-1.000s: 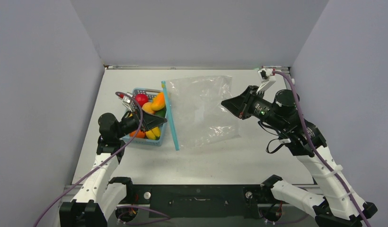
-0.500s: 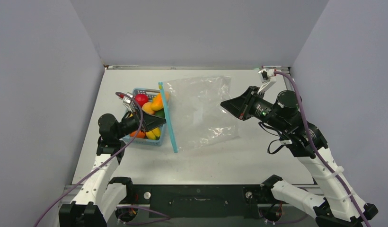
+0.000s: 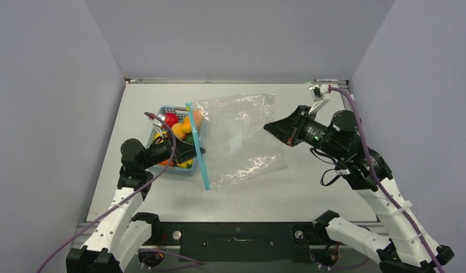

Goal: Place the food in the zip-top bag and seal the zipper
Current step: Open the zipper of the food storage bag.

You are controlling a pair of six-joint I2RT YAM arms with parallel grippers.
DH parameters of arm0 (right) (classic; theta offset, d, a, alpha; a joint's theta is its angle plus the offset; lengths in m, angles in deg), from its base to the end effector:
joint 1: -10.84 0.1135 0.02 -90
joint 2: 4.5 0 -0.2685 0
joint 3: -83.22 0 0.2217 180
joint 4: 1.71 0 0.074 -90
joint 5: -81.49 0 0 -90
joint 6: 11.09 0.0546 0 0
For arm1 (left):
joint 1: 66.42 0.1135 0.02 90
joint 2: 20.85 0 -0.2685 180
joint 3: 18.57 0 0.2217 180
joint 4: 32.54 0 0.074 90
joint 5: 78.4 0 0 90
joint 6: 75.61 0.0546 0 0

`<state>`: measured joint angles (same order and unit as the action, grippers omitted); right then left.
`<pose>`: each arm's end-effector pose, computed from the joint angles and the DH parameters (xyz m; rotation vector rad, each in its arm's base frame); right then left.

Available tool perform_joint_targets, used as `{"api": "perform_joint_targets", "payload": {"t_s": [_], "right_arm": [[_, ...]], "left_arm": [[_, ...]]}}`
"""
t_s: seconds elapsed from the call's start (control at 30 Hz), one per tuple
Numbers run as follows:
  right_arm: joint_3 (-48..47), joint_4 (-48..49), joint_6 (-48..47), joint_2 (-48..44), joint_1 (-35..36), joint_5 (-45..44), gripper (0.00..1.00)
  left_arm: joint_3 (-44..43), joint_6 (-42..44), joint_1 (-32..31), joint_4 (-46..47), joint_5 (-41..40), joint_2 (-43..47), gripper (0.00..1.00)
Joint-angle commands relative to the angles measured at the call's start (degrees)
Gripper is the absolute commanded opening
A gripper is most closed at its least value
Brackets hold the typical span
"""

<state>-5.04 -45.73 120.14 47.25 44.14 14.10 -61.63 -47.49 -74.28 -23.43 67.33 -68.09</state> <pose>0.1183 0.1028 0.4400 -0.1949 1.8615 1.2721 0.1555 -0.0670 0.3035 0.0916 1.7811 -1.6332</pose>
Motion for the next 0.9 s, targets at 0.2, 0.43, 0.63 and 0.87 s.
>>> {"api": "perform_joint_targets", "payload": {"t_s": [0.2, 0.43, 0.63, 0.87], "right_arm": [[2.3, 4.8, 1.4, -1.9, -0.4, 2.8, 0.05], [3.9, 5.7, 1.5, -1.8, -0.5, 2.6, 0.05], [4.2, 5.1, 1.1, -1.7, -0.5, 0.5, 0.05], [3.1, 3.9, 0.2, -1.5, -0.5, -1.4, 0.05]], "left_arm": [[-0.6, -6.1, -2.6, 16.0, 0.4, 0.2, 0.80], [-1.7, -7.2, -5.7, 19.2, 1.3, 0.4, 0.59], [-1.6, -6.1, -6.0, 17.0, 2.0, 2.0, 0.43], [-1.4, -0.9, -6.0, 8.9, 1.7, 5.1, 0.43]]}}
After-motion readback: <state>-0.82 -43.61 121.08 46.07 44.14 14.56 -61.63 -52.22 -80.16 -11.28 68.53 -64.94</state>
